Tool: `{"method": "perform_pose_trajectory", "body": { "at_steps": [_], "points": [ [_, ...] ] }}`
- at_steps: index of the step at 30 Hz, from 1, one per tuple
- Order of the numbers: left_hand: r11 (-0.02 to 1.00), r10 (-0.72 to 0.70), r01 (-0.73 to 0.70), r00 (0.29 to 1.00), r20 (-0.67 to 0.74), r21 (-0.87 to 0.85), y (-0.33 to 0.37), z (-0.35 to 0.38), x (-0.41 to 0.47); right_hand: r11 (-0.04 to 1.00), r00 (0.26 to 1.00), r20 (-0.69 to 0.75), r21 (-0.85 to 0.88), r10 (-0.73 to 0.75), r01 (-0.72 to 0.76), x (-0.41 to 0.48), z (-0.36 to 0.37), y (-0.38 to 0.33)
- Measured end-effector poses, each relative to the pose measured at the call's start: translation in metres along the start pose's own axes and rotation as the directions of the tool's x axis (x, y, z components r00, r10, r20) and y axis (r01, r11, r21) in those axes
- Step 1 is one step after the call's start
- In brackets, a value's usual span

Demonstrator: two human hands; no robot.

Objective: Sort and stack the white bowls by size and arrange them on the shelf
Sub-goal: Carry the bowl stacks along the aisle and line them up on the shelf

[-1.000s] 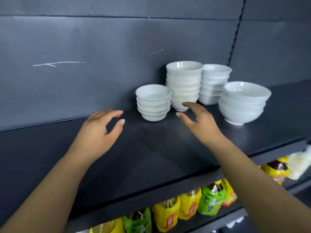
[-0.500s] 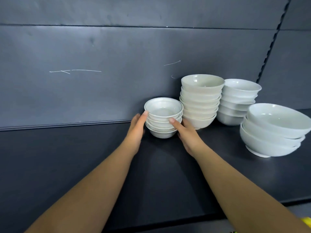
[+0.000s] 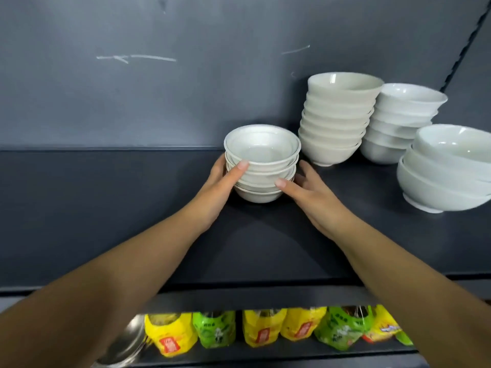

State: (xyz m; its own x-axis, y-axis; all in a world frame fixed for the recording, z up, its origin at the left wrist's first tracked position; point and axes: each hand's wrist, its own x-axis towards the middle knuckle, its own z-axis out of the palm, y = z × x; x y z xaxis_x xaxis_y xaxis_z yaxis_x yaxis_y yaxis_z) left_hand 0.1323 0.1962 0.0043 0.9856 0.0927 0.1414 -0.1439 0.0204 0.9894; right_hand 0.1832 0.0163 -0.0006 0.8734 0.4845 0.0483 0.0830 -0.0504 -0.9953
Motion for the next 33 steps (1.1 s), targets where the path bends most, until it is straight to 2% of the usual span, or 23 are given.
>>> {"method": "perform_pose_trajectory", "body": {
  "at_steps": [6,11,13,16,19,23,25,28,33],
  "points": [
    [1.000,-0.005,0.005,1.000,-0.006,-0.008,0.006,-0.009,-0.052,0.991,0.981,0.174,-0.084,-0.089,0.105,-0.048,0.010,-0.009],
    [1.000,0.021,-0.021,1.000,0.017,-0.021,0.013,-0.018,-0.078,0.991,0.969,0.221,-0.055,-0.108,0.122,-0.061,0.013,-0.011],
    [0.999,0.045,-0.046,0.999,-0.019,-0.022,0.014,-0.017,-0.079,0.994,0.978,0.180,-0.007,-0.109,0.112,-0.059,0.016,-0.013],
    [0.986,0.094,-0.108,0.989,-0.114,-0.129,0.017,-0.008,-0.073,0.976,0.993,0.028,0.185,-0.118,0.111,-0.050,0.029,-0.016],
    [0.966,0.127,-0.172,0.966,-0.224,-0.195,0.023,0.009,-0.071,0.941,0.989,-0.050,0.305,-0.137,0.146,-0.044,0.050,-0.021],
    [0.956,0.088,-0.186,0.919,-0.385,-0.227,0.026,0.030,-0.068,0.897,0.970,-0.202,0.390,-0.136,0.207,-0.042,0.071,-0.025],
    [0.965,0.086,-0.189,0.882,-0.464,-0.181,0.024,0.037,-0.067,0.880,0.961,-0.237,0.416,-0.140,0.231,-0.042,0.076,-0.024],
    [0.971,0.100,-0.205,0.820,-0.564,-0.126,0.024,0.044,-0.067,0.882,0.961,-0.222,0.404,-0.163,0.243,-0.045,0.079,-0.021],
    [0.970,0.112,-0.229,0.705,-0.700,-0.076,0.028,0.039,-0.082,0.885,0.968,-0.069,0.393,-0.243,0.250,-0.056,0.091,-0.021]
  ]
}}
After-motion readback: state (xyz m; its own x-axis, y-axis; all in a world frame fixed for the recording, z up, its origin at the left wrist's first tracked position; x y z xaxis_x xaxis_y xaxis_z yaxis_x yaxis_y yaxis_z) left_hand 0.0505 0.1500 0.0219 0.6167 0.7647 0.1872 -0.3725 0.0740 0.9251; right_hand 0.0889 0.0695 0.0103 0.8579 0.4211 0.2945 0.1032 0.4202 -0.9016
